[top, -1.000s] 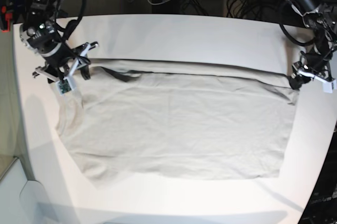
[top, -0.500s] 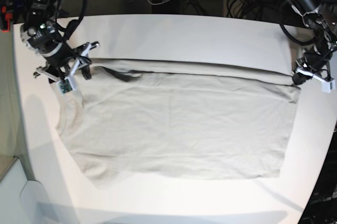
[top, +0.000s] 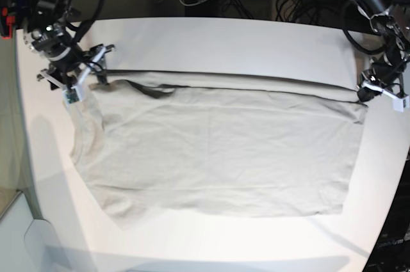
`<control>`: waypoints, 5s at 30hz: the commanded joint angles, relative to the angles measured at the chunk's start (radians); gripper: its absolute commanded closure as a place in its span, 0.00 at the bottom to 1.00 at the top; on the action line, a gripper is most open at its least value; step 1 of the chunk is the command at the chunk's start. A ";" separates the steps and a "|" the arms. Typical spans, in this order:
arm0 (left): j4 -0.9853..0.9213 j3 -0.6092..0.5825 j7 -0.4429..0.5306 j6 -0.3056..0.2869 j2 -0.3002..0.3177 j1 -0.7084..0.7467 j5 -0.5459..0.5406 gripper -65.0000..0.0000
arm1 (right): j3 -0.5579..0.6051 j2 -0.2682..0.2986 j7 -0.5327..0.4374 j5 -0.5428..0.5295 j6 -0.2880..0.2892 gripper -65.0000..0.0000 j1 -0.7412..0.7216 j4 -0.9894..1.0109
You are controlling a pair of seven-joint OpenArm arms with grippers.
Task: Layout the t-shirt on the table in an organized manner, then fold the t-shirt properly
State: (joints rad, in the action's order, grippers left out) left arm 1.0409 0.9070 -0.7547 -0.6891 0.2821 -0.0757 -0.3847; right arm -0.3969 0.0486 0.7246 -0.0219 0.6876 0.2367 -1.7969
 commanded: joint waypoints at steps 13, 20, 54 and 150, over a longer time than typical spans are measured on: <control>0.019 0.002 0.017 -0.009 0.021 -0.011 -0.010 1.00 | -0.103 0.076 -0.029 -0.016 0.011 0.39 -0.104 0.177; 0.019 0.002 0.017 -0.009 0.021 -0.013 -0.010 1.00 | -0.096 0.075 -0.029 -0.014 0.011 0.39 -0.106 0.222; 0.194 0.001 -0.263 -0.009 0.056 -0.169 0.002 1.00 | 0.145 0.222 0.214 -0.011 0.011 0.95 -0.282 0.042; 0.367 0.010 -0.254 -0.009 0.036 0.262 -0.029 0.00 | -0.041 0.184 0.152 -0.013 0.011 0.39 0.106 -0.157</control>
State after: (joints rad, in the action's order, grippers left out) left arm 1.3849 0.9092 -1.0256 -0.6952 0.2989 0.1909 -0.3962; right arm -0.4332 0.2214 0.8917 -0.0315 0.6868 0.3428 -1.9358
